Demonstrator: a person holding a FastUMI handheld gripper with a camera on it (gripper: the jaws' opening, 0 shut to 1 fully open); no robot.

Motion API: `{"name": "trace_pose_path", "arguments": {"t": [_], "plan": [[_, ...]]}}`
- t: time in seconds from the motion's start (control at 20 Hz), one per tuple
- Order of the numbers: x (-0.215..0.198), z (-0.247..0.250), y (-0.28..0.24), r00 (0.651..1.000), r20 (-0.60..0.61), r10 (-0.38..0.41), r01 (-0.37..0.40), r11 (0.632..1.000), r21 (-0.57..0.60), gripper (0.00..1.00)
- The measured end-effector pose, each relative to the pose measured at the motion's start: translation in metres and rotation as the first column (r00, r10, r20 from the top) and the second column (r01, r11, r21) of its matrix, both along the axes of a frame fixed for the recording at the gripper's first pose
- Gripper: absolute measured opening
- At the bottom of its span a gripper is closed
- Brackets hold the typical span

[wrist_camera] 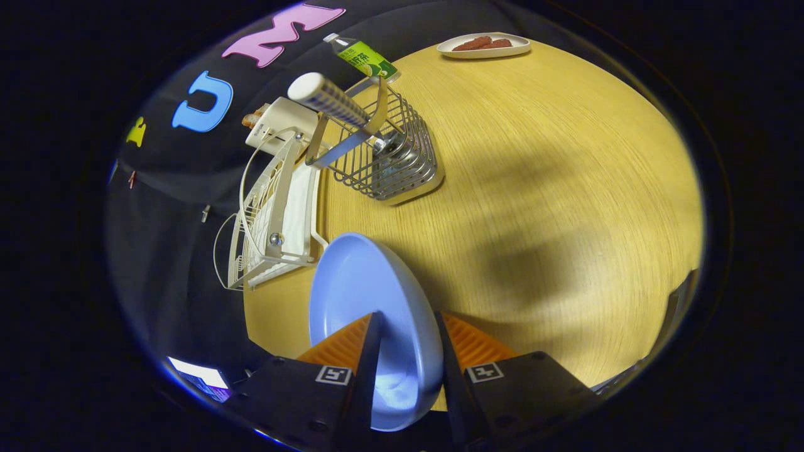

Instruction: Take the plate from the dish rack, then take the spoon from the basket and place it into the plate.

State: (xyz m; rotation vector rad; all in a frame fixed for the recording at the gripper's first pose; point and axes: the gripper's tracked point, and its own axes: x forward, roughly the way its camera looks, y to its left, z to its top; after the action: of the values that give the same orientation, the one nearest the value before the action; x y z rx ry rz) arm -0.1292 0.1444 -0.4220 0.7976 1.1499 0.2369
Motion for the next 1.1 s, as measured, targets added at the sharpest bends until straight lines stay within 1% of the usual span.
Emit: {"name": "trace_pose_path", "arguments": {"t": [0.1, 0.15, 0.2, 0.25, 0.3, 0.35, 0.45, 0.5, 0.55, 0.6, 0.65, 0.75, 0.8, 0.9, 1.0, 1.05, 1.1], "plan": [[0.002, 0.002, -0.016, 1.000, 0.019, -0.018, 0.019, 0.998, -0.053, 0.56], [0.002, 0.004, -0.023, 0.999, 0.032, -0.025, 0.028, 0.997, -0.072, 0.65], [0.004, 0.008, -0.031, 0.998, 0.046, -0.036, 0.040, 0.995, -0.089, 0.68], [0.007, 0.015, -0.040, 0.997, 0.067, -0.047, 0.054, 0.993, -0.102, 0.79], [0.011, 0.025, -0.051, 0.993, 0.102, -0.061, 0.074, 0.990, -0.123, 0.84], [0.018, 0.038, -0.062, 0.986, 0.152, -0.072, 0.094, 0.985, -0.145, 0.85], [0.033, 0.069, -0.081, 0.959, 0.272, -0.077, 0.135, 0.970, -0.202, 0.85], [0.041, 0.086, -0.091, 0.940, 0.335, -0.064, 0.151, 0.959, -0.240, 0.85], [0.053, 0.102, -0.101, 0.917, 0.398, -0.038, 0.166, 0.942, -0.292, 0.85], [0.063, 0.112, -0.107, 0.900, 0.435, -0.009, 0.169, 0.928, -0.332, 0.84], [0.070, 0.120, -0.105, 0.891, 0.454, 0.031, 0.153, 0.919, -0.364, 0.84], [0.085, 0.121, -0.093, 0.890, 0.443, 0.105, 0.091, 0.912, -0.400, 0.85], [0.090, 0.117, -0.086, 0.896, 0.427, 0.120, 0.068, 0.914, -0.400, 0.84], [0.099, 0.107, -0.073, 0.909, 0.393, 0.139, 0.032, 0.917, -0.399, 0.75], [0.107, 0.095, -0.068, 0.916, 0.368, 0.157, 0.010, 0.911, -0.413, 0.66], [0.110, 0.091, -0.065, 0.920, 0.359, 0.159, 0.004, 0.910, -0.414, 0.59], [0.115, 0.091, -0.063, 0.920, 0.360, 0.154, 0.006, 0.914, -0.406, 0.55]]}}
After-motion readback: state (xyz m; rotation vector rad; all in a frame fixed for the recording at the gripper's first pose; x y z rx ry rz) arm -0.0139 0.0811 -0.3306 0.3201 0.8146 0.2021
